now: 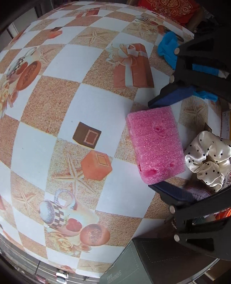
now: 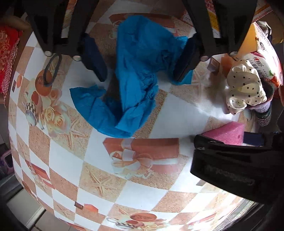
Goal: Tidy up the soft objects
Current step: 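Grasp the pink sponge with the left tool while the right tool grasps the blue cloth, then lift the pink sponge and blue cloth and carry them toward the white box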
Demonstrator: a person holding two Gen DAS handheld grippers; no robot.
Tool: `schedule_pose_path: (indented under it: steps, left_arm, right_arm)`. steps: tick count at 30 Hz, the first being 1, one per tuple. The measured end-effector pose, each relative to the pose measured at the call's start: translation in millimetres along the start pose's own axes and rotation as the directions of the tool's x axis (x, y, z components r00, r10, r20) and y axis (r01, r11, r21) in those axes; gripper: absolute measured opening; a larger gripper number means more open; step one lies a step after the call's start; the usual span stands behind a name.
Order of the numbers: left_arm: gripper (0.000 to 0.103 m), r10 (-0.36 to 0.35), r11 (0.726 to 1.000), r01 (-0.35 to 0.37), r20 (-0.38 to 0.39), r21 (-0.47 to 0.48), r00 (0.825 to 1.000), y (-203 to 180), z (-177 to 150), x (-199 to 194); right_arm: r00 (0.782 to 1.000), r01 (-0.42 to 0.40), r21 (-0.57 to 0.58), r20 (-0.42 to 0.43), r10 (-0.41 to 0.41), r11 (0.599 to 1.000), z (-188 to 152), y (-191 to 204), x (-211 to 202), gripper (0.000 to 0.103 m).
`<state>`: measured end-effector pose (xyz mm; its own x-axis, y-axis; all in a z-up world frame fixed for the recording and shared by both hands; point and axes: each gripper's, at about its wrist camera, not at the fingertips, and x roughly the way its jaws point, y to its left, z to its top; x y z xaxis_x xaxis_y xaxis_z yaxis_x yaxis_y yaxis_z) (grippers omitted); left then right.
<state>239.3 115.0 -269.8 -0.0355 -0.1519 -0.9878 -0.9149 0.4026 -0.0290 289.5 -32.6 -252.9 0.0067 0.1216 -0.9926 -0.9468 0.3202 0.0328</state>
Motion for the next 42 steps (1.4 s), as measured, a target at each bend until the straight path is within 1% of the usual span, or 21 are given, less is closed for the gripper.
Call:
schedule_pose_path:
  steps: [1, 2, 4, 6, 10, 13, 16, 17, 19, 20, 21, 26, 33, 37, 42]
  left_arm:
    - [0.077, 0.003, 0.999, -0.003, 0.01, 0.032, 1.0, -2.6, 0.8, -1.9]
    - [0.077, 0.003, 0.998, -0.004, 0.021, 0.062, 1.0, -4.3, -0.7, -4.4]
    - [0.076, 0.013, 0.992, -0.022, 0.068, 0.128, 0.998, -6.7, -3.4, -10.8]
    - [0.076, 0.033, 0.98, -0.057, 0.124, 0.193, 0.992, -5.7, -8.2, -22.9]
    - [0.076, 0.006, 0.966, -0.057, 0.2, 0.25, 0.98, -2.1, -23.0, -45.5]
    - [0.077, -0.017, 0.96, -0.055, 0.251, 0.274, 0.968, 5.8, -31.6, -65.3]
    - [0.077, -0.035, 0.955, -0.053, 0.286, 0.292, 0.958, 12.9, -45.2, -82.7]
    - [0.077, -0.04, 0.954, -0.052, 0.295, 0.295, 0.955, 2.7, -49.4, -89.6]
    - [0.077, -0.051, 0.952, -0.047, 0.308, 0.303, 0.95, 1.6, -58.0, -98.8]
    - [0.077, -0.056, 0.951, -0.045, 0.314, 0.305, 0.948, -5.7, -65.8, -102.2]
    - [0.077, -0.062, 0.95, -0.041, 0.319, 0.308, 0.946, -1.3, -68.1, -105.7]
    - [0.077, -0.086, 0.943, -0.034, 0.34, 0.332, 0.937, 6.8, -94.1, -127.9]
    - [0.077, -0.11, 0.928, -0.034, 0.361, 0.371, 0.926, 28.6, -127.4, -145.3]
    - [0.077, -0.128, 0.929, -0.014, 0.357, 0.369, 0.925, 46.6, -144.2, -151.6]
    - [0.077, -0.129, 0.926, -0.019, 0.362, 0.378, 0.923, 69.3, -166.4, -156.7]
  right_arm:
    - [1.0, -0.008, -0.008, 0.007, 0.008, 1.0, 0.8, -0.2, -5.6, 0.04]
    - [1.0, -0.028, -0.001, 0.002, 0.028, 1.0, 2.8, -1.4, -7.4, 0.029]
    - [0.997, -0.072, 0.045, -0.01, 0.073, 0.996, 4.9, -8.6, -8.4, 0.023]
    - [0.992, -0.129, 0.099, 0.005, 0.129, 0.987, 3.3, -18.9, -13.4, 0.022]
    - [0.982, -0.187, 0.169, 0.037, 0.183, 0.968, -3.0, -38.3, -27.4, 0.022]
    - [0.98, -0.2, 0.21, 0.056, 0.193, 0.957, -8.1, -50.3, -38.0, 0.022]
    - [0.979, -0.204, 0.229, 0.067, 0.193, 0.952, -12.9, -56.2, -49.6, 0.022]
    - [0.979, -0.202, 0.227, 0.069, 0.191, 0.953, -12.3, -57.0, -54.0, 0.022]
    - [0.979, -0.199, 0.215, 0.076, 0.187, 0.956, -11.3, -54.1, -65.3, 0.022]
    - [0.979, -0.2, 0.209, 0.081, 0.187, 0.957, -8.2, -54.0, -71.0, 0.022]
    - [0.978, -0.204, 0.203, 0.089, 0.19, 0.958, -8.8, -53.1, -76.8, 0.022]
    - [0.971, -0.222, 0.15, 0.128, 0.204, 0.963, -4.1, -34.5, -104.8, 0.022]
    - [0.967, -0.219, 0.066, 0.149, 0.207, 0.974, 3.8, 5.4, -133.7, 0.022]
    - [0.966, -0.214, 0.033, 0.156, 0.206, 0.976, -1.0, 23.0, -150.6, 0.022]
    - [0.963, -0.222, 0.01, 0.16, 0.218, 0.975, -12.6, 47.2, -166.9, 0.022]
